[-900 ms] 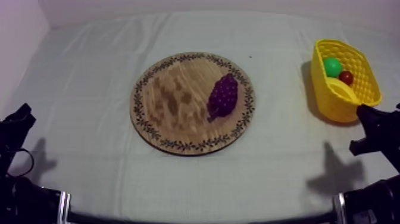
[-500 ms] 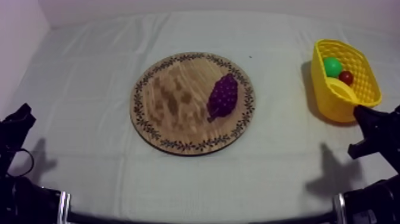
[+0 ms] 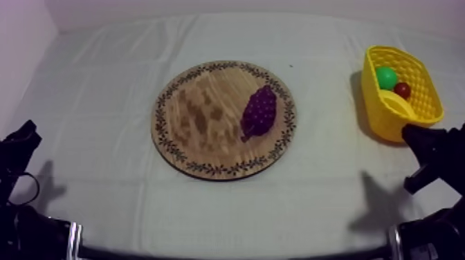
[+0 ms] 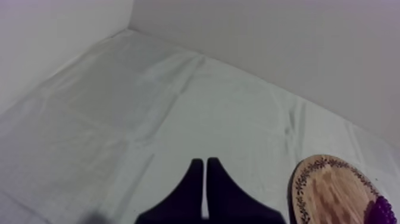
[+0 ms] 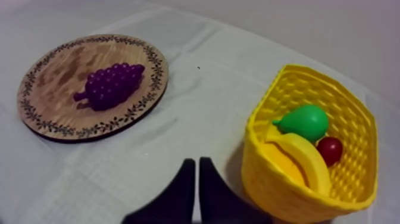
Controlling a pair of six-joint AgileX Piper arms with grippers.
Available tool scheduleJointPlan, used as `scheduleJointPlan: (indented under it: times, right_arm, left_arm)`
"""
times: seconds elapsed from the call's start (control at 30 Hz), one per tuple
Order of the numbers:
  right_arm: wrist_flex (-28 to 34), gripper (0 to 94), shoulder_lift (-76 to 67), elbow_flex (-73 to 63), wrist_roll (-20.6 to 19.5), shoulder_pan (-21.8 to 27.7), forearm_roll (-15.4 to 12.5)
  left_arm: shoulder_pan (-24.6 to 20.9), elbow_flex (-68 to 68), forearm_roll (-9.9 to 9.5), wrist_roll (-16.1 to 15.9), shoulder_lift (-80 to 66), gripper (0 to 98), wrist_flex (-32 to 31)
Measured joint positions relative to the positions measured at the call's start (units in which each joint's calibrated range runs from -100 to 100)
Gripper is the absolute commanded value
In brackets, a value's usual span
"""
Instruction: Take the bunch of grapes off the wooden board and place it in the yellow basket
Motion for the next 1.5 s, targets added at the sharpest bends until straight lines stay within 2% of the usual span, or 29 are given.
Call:
scheduleJointPlan:
  times: [0.1,0.2,0.43,0.6,0.77,1.1,1.4,1.5]
  right_arm:
    - [3.4,0.5,4.9,-4.3,-4.0,-1.7,3.1]
    - [8.9,0.5,11.1,-11.2,-6.8,-3.5,4.1]
    - [24.1,0.5,30.1,-32.1,-8.6,-6.2,3.6]
    - [36.3,0.5,44.9,-49.3,-8.1,-6.5,1.7]
    - [45.1,0.5,59.5,-64.8,-9.6,-7.6,0.9]
    - [52.5,0.3,84.7,-87.7,-18.3,-11.9,3.1]
    - [54.5,0.6,101.6,-100.5,-25.2,-13.0,2.9]
    - [55.2,4.3,105.2,-103.0,-27.2,-12.4,2.3]
  left_arm:
    - [0.0,0.0,0.0,0.0,0.0,0.0,0.0]
    - [0.0,0.0,0.0,0.0,0.0,0.0,0.0]
    - [0.0,0.0,0.0,0.0,0.0,0.0,0.0]
    - [0.0,0.0,0.0,0.0,0.0,0.0,0.0]
    - [0.0,0.0,0.0,0.0,0.0,0.0,0.0]
    - [0.0,0.0,0.0,0.0,0.0,0.0,0.0]
    - [0.0,0.0,0.0,0.0,0.0,0.0,0.0]
    - [0.0,0.0,0.0,0.0,0.0,0.0,0.0]
